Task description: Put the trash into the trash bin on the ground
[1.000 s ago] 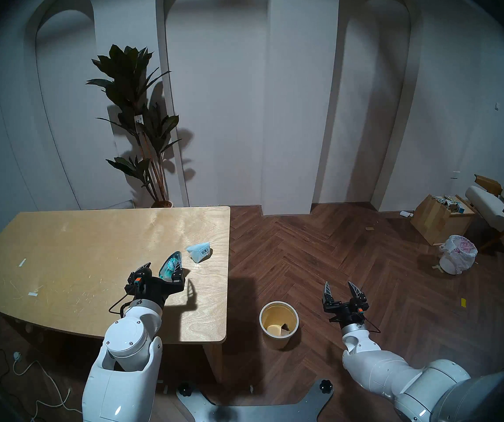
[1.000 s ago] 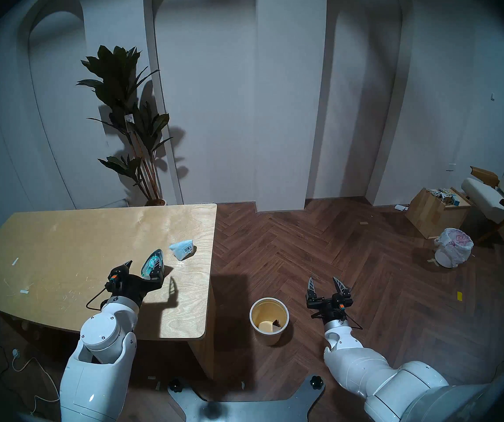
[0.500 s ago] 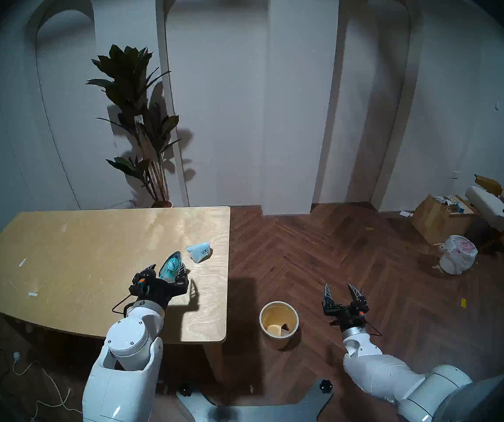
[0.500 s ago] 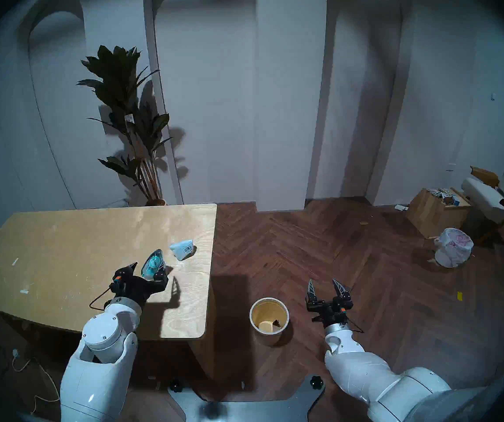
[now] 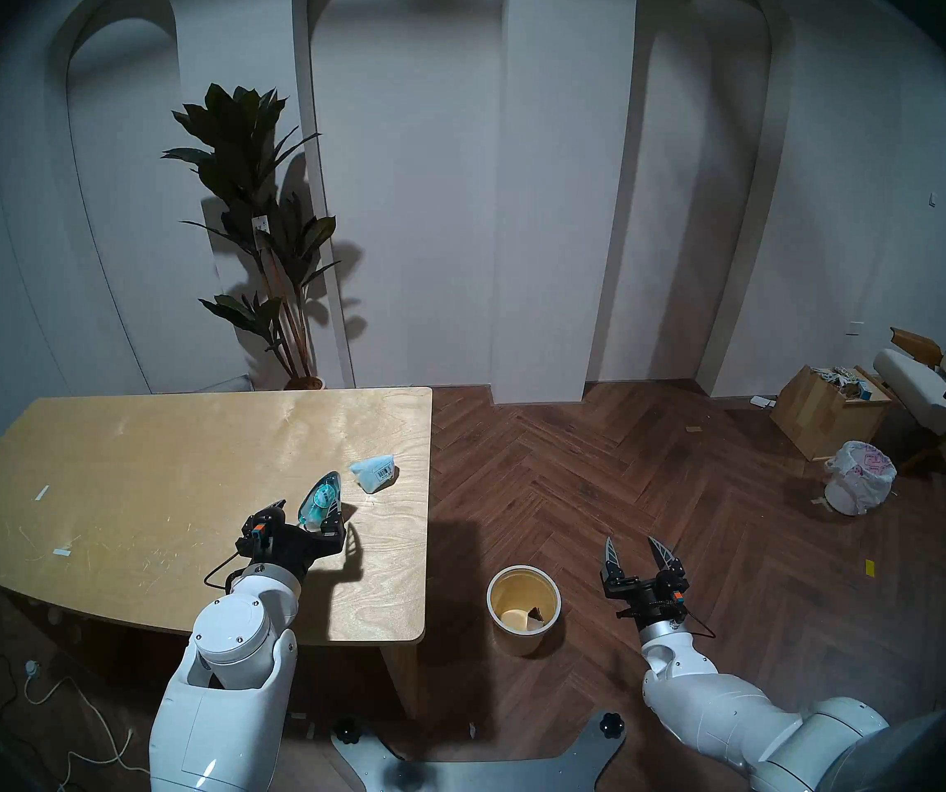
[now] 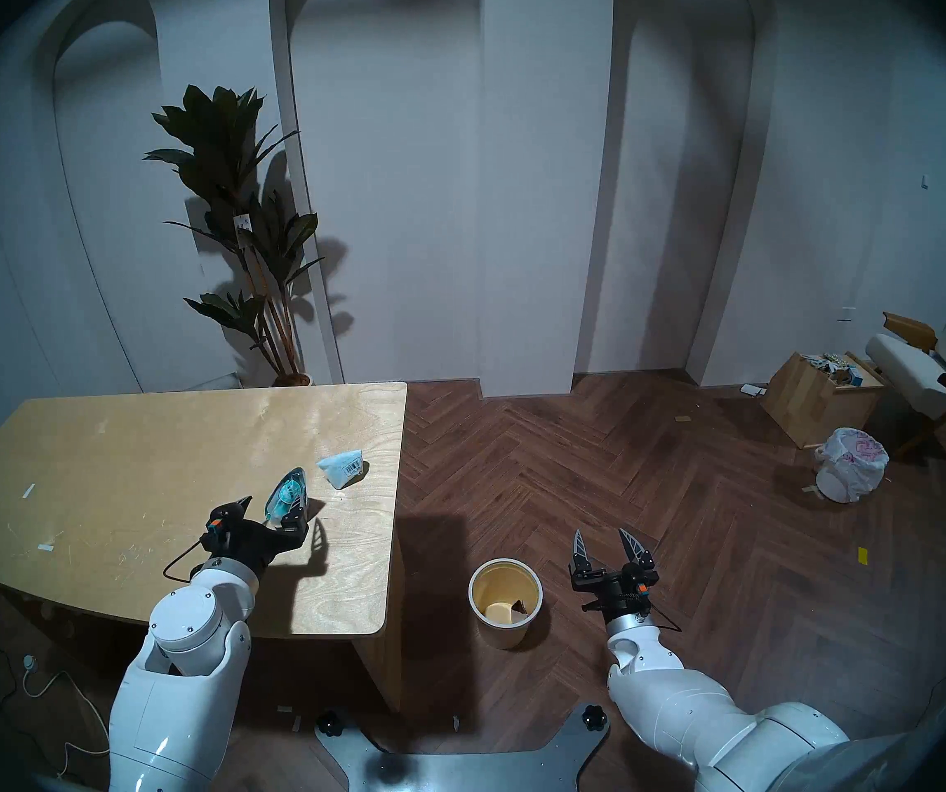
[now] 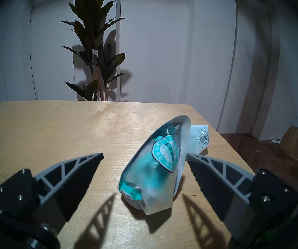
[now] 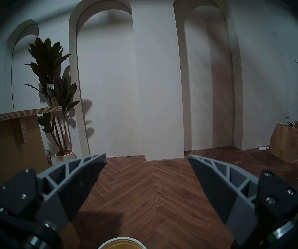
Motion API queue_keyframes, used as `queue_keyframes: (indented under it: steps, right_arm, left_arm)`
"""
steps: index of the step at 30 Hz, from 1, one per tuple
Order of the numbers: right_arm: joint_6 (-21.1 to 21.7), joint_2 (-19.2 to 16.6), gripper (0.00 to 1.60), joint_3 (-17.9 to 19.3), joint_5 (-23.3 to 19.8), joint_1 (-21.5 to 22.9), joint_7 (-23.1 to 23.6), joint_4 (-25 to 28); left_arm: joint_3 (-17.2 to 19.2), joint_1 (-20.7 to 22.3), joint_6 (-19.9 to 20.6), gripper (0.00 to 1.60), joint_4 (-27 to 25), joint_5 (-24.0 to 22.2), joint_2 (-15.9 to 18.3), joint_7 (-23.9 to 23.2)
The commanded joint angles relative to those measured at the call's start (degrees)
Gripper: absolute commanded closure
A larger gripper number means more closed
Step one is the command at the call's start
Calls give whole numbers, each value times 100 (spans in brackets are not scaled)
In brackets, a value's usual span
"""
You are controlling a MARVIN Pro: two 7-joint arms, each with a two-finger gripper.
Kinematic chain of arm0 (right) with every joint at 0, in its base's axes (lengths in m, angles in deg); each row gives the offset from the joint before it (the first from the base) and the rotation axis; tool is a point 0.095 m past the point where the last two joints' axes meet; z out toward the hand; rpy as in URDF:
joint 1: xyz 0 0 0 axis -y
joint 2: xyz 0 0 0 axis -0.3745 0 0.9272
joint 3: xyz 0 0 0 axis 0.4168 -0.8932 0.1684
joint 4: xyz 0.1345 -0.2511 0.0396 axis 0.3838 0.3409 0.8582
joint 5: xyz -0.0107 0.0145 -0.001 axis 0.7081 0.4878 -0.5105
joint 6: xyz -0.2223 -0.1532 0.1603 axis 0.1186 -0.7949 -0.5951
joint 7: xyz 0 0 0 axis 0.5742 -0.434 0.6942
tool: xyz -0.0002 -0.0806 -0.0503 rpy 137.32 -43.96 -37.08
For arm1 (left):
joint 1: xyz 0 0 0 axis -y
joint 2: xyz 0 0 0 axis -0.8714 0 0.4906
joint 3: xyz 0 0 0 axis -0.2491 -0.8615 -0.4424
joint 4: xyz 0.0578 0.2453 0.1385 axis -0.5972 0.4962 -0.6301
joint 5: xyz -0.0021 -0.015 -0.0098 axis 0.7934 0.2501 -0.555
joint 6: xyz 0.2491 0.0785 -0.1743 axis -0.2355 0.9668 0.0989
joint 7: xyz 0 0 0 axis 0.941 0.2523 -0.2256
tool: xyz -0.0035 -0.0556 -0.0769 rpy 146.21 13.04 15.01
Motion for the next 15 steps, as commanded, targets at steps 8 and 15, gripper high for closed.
queue_keyframes:
  steps: [8, 15]
  right_arm:
    - [-68, -71, 0, 30, -85, -239, 161, 503]
    - [-68, -144, 0, 62, -144, -382, 240, 724]
  left_arm:
    - [42, 339, 13, 0, 164, -110, 48, -81]
    - [15, 420, 32, 0, 296, -189, 44, -146]
